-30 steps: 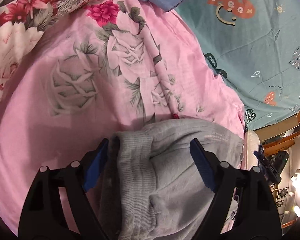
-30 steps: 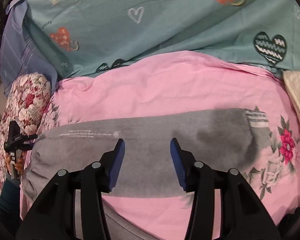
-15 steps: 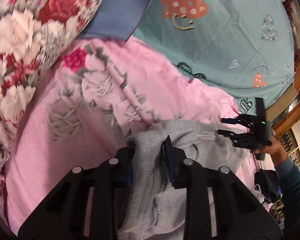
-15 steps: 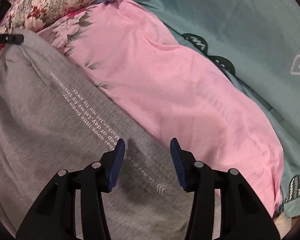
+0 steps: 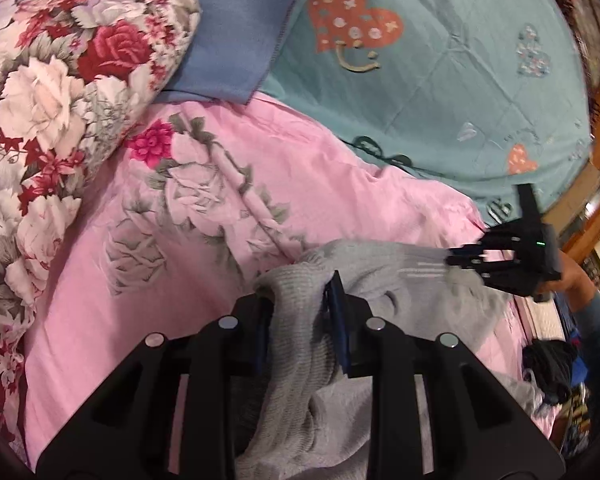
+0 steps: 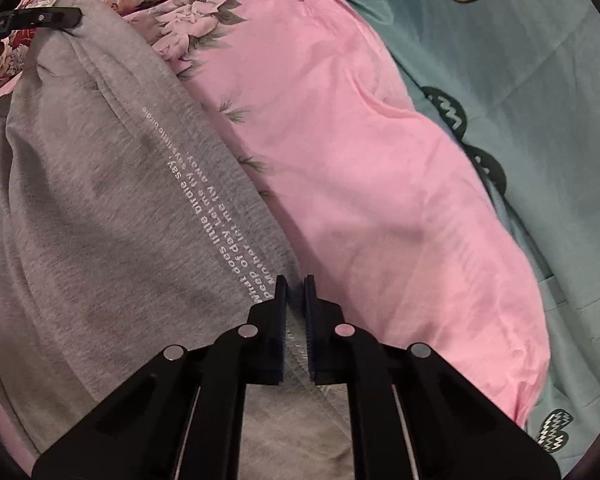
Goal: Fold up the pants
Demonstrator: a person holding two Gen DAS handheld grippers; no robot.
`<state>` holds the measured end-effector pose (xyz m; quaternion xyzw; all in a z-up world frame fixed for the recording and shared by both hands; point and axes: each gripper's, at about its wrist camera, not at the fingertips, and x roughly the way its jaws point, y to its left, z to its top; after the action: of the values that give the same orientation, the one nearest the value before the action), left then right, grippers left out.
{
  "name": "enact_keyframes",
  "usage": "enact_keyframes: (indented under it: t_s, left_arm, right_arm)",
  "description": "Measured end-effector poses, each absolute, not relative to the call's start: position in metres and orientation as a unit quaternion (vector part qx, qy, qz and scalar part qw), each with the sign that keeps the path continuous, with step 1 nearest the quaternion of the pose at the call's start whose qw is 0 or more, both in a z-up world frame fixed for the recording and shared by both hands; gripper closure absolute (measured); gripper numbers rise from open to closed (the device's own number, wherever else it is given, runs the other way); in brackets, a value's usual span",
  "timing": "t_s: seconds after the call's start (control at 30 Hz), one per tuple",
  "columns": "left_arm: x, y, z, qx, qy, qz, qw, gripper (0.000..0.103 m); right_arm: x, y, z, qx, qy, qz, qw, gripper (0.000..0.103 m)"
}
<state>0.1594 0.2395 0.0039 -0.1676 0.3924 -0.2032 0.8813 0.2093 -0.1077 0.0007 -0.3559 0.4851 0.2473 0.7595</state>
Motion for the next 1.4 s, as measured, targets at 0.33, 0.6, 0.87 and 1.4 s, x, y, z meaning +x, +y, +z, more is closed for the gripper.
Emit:
enact_keyframes:
  t_s: [0.33,0.6,0.87,1.4]
  left_arm:
    - [0.204,0.219,-0.010,-0.126,0.410,-0.123,0.895,0.077]
    - [0.162,0.231,0.018,-0.097,0.386,-0.161,0.903,0.076]
    - [0.054,0.245,0.035,-0.019,0.358,-0.205,0.911,0.074]
    - [-0.026,0.288,-0.028,-0.091,0.417,-0.179,0.886,0.075]
  right_arm:
    - [0.247,-0.106,0.029,-0.349,0.404,0.134,0.835,0.096]
    - [0.182,-0.101,0.061,-0.361,0.378,0.141,0.841,0.096]
    - [0.018,-0.094,0.099,-0.339,0.339,0.207,0.853,0.098]
    - [-0.103,-0.046,0.016,-0.304,0.347,0.276,0.843,0.049]
